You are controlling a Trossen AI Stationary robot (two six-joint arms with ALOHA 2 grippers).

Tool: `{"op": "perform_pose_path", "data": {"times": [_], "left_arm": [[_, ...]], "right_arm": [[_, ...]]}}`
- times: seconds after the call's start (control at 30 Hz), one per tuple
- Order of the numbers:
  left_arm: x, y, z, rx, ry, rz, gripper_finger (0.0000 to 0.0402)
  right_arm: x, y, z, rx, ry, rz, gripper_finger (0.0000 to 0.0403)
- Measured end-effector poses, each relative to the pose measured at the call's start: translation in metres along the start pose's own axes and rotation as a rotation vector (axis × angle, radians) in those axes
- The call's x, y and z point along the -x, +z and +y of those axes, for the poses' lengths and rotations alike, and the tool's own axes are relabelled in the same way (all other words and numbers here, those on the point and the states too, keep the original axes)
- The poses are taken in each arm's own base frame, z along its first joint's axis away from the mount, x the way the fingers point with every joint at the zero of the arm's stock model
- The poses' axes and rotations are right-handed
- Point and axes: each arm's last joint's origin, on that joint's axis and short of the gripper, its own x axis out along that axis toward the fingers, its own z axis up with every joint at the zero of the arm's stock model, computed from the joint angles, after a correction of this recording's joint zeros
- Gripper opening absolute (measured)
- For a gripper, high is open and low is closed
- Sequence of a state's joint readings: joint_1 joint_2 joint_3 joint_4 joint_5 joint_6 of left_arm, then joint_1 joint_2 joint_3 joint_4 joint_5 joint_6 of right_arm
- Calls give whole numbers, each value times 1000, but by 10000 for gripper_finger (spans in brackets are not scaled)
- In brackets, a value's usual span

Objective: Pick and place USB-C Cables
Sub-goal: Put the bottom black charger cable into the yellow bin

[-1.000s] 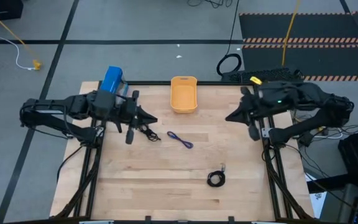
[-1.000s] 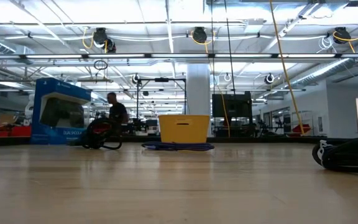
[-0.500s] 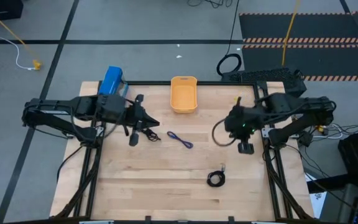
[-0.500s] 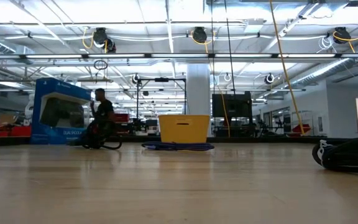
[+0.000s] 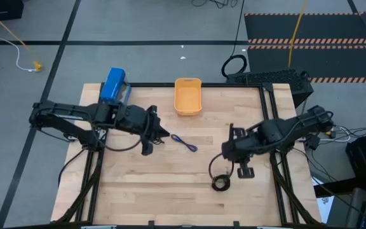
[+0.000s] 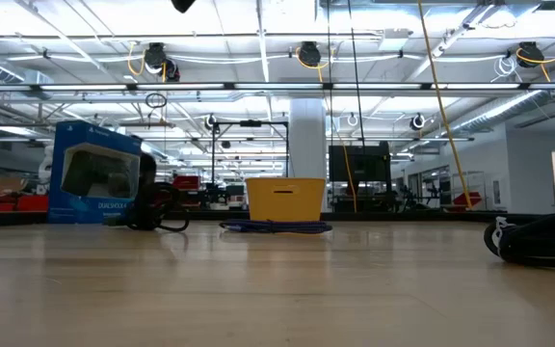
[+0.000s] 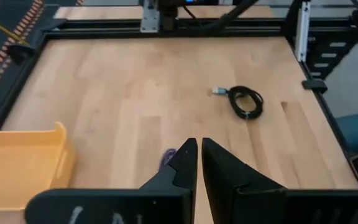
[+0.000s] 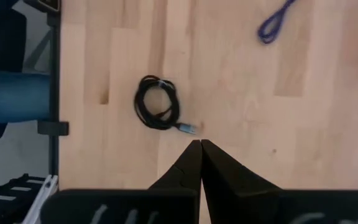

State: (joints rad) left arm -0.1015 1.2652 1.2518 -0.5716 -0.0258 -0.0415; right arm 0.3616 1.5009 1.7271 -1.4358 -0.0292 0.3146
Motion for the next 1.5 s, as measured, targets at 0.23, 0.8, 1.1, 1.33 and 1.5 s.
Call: {"op": "perform_pose_path", "data": {"times": [0.23,0.8,1.1,1.33,1.5], "left_arm": [[-6,-2,-19,-11,-25,19,26],[-30,-11,-57,-72,-5,57,26],[-35,-11,-57,-82,-3,50,26],[-35,-8,-57,-78,-7,24,26],[-38,-7,-58,-96,-10,13,26]], "right_arm": [[-18,7,18,11,3,36,0],[-126,9,56,-42,-63,177,0],[-167,-4,65,-79,0,156,48],[-188,-14,67,-62,30,124,107],[-201,-21,63,-57,33,121,138]]}}
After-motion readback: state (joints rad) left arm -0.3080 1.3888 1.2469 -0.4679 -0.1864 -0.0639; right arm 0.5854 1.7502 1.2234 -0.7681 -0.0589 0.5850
